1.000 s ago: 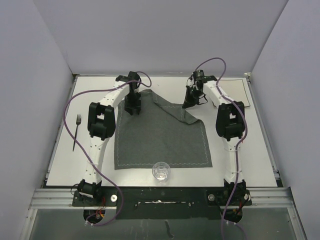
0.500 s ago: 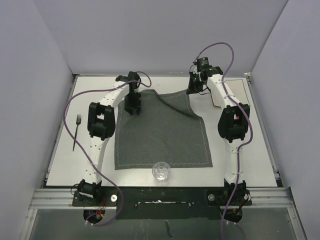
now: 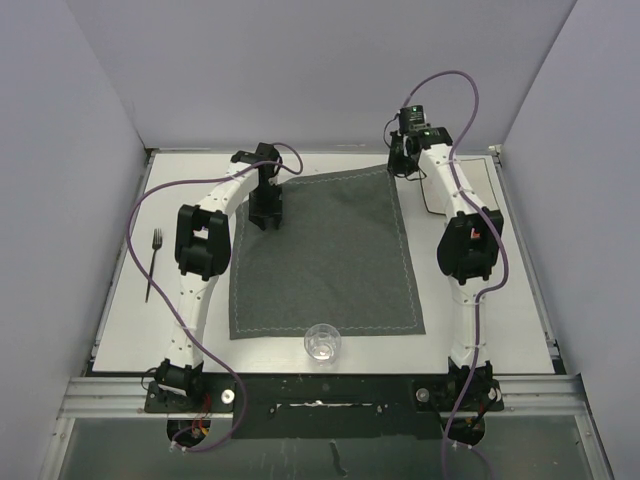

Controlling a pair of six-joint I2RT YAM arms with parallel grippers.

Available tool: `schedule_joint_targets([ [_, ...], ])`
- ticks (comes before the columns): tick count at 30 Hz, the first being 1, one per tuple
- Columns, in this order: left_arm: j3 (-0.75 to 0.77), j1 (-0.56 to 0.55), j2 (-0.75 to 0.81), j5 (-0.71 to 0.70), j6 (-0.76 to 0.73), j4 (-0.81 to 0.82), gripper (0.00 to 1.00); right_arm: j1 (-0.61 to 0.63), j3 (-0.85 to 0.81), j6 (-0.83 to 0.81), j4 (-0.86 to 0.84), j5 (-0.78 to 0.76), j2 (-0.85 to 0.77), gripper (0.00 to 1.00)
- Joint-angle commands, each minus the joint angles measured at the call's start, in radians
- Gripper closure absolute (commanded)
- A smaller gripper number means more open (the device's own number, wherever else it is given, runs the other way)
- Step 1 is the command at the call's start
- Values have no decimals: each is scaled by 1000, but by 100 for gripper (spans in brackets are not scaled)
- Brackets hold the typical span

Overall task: Set the dinner table for one person
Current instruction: Flatten out the napkin at the center of the board.

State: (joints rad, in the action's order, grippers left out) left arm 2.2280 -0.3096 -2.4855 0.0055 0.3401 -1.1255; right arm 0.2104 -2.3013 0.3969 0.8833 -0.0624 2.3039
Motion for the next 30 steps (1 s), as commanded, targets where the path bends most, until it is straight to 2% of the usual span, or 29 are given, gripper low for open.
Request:
schedule_joint_targets([
  [1,27,12,-55,-11,-3,-1,58,11,53,-2,-51,-87,-40,84],
  [4,42,12,-58,-15,-9,-6,57,23,118,3,-89,-120,-88,77],
  [9,65,12,-51,-25,-27,-13,54,41,270,15,-181,-160,-227,71],
  [13,79,12,-37,-27,-35,-11,52,67,356,24,-229,-98,-278,68],
  [18,87,12,2,-36,-49,4,48,109,355,40,-201,-41,-214,71],
  [23,132,31,8,-76,-64,-4,40,137,358,57,-189,22,-151,76],
  [30,165,78,14,-68,-45,16,37,147,422,106,-176,56,-124,82],
])
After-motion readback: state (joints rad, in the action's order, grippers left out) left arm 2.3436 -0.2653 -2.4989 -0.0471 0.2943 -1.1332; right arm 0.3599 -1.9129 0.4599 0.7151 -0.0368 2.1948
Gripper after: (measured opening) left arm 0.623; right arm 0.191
